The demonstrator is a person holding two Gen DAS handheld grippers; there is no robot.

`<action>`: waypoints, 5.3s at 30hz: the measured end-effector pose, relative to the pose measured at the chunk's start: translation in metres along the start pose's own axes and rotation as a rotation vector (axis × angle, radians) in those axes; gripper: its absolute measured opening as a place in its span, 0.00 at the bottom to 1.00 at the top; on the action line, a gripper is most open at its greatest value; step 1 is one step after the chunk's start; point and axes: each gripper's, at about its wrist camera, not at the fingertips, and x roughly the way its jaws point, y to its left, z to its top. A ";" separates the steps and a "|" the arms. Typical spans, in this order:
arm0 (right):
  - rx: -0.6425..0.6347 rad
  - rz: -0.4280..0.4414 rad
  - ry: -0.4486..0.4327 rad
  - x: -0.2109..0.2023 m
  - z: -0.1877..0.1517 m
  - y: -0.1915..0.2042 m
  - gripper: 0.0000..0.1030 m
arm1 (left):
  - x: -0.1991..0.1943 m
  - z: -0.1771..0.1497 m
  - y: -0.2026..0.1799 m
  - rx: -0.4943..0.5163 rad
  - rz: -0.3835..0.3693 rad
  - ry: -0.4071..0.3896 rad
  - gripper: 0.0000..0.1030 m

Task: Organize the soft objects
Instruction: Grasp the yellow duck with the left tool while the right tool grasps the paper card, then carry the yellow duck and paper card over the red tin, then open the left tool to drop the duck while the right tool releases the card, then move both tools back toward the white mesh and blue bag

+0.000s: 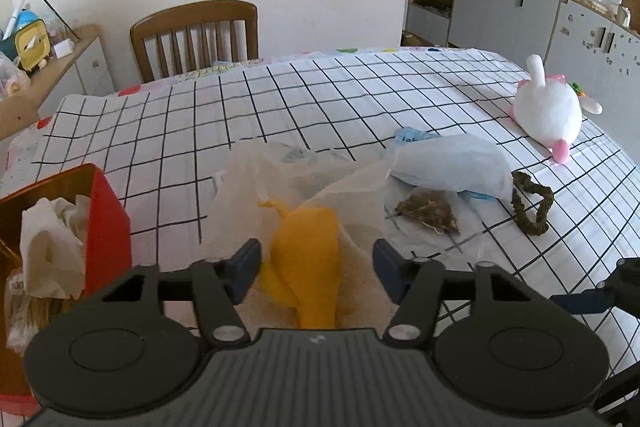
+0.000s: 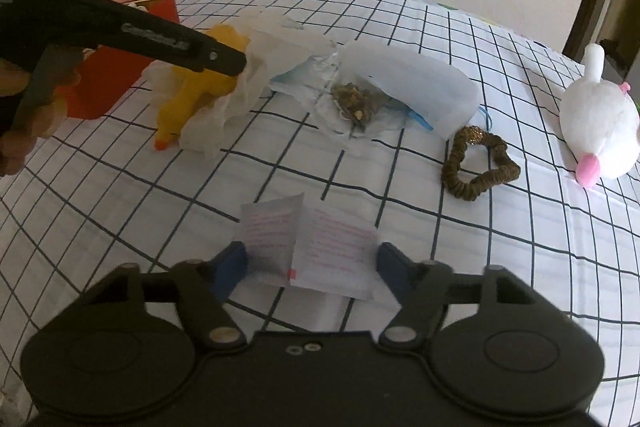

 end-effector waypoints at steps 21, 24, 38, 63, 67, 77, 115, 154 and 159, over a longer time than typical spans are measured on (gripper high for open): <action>0.058 0.019 -0.035 -0.024 0.007 -0.006 0.10 | -0.011 -0.001 0.018 -0.069 -0.036 0.019 0.30; 0.068 0.028 -0.053 -0.033 0.012 -0.006 0.09 | -0.022 -0.003 0.023 -0.090 -0.045 0.010 0.30; 0.064 0.108 -0.164 -0.080 0.044 0.010 0.07 | -0.095 -0.005 0.049 -0.179 -0.099 -0.051 0.30; -0.138 0.310 -0.228 -0.065 0.162 0.117 0.07 | -0.170 0.008 0.158 -0.240 0.097 -0.112 0.30; -0.154 0.321 -0.210 -0.049 0.175 0.133 0.07 | -0.164 0.012 0.177 -0.237 0.137 -0.090 0.30; -0.195 0.327 -0.123 0.007 0.191 0.168 0.07 | -0.121 0.009 0.219 -0.238 0.191 0.017 0.30; -0.292 0.295 0.033 0.081 0.181 0.203 0.18 | -0.037 -0.013 0.238 -0.257 0.234 0.202 0.63; -0.047 0.297 -0.232 -0.073 0.151 0.083 0.81 | -0.159 0.029 0.126 -0.143 0.030 -0.137 0.83; 0.005 0.239 -0.248 -0.086 0.131 0.053 0.85 | -0.160 0.032 0.105 -0.143 -0.015 -0.151 0.83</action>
